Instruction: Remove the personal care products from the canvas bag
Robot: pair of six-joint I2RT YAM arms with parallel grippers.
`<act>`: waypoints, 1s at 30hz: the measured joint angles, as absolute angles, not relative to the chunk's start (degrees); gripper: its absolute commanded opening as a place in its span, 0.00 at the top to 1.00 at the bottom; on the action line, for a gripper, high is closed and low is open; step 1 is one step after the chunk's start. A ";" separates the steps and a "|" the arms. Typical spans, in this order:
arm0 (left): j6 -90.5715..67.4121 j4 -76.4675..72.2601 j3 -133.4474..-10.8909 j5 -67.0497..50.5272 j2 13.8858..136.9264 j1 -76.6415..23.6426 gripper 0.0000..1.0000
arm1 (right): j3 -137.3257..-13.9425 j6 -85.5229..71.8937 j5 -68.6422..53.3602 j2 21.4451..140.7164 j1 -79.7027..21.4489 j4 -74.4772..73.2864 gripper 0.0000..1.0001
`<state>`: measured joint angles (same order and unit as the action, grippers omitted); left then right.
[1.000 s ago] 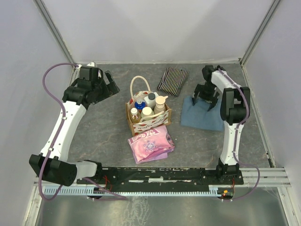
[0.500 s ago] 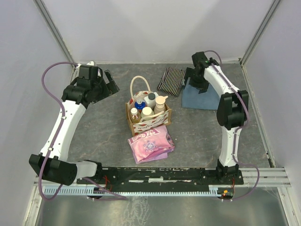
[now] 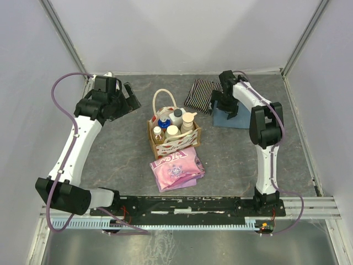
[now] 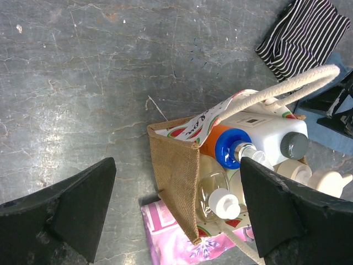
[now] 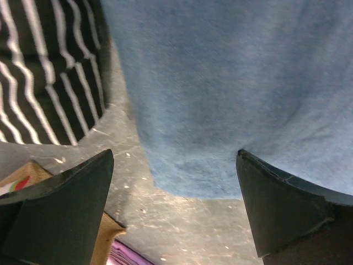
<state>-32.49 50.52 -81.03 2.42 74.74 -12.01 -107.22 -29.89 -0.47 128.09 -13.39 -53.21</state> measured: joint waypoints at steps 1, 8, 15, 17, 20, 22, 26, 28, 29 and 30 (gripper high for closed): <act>-32.49 50.52 -81.03 2.44 74.74 -12.01 0.01 | -107.13 -30.30 -0.97 128.25 -13.43 -52.51 0.00; -32.49 50.87 -80.95 2.52 74.19 -12.01 0.01 | -106.65 -34.76 -4.29 128.09 -13.61 -45.41 0.00; -32.49 50.98 -80.14 2.42 74.04 -12.01 0.01 | -127.96 -36.62 -2.48 136.70 -14.06 -52.82 0.00; -32.49 50.92 -79.92 2.31 74.06 -12.01 0.01 | -139.85 -36.71 -1.23 142.39 -14.46 -56.14 0.00; -32.49 50.89 -79.66 1.87 74.06 -12.01 0.01 | -149.45 -36.80 0.51 147.94 -15.11 -59.22 0.00; -32.49 50.92 -79.46 1.41 74.06 -12.01 0.01 | -149.32 -36.84 1.91 149.01 -15.57 -61.49 0.00; -32.49 50.89 -79.26 1.13 74.06 -12.01 0.01 | -143.68 -36.80 6.50 149.12 -16.49 -64.64 0.00; -32.49 50.89 -79.26 0.91 74.06 -12.01 0.01 | -141.69 -36.71 8.88 149.12 -16.91 -65.30 0.00; -32.49 50.92 -79.26 0.86 74.06 -12.01 0.01 | -141.38 -36.71 9.89 149.10 -17.06 -65.43 0.00; -32.49 50.92 -79.26 0.82 74.06 -12.01 0.01 | -141.36 -36.71 10.61 149.08 -17.21 -65.41 0.00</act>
<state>-32.49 50.92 -79.26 0.82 74.06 -12.01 -141.36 -36.71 10.61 149.08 -17.21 -65.41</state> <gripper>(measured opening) 0.996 0.998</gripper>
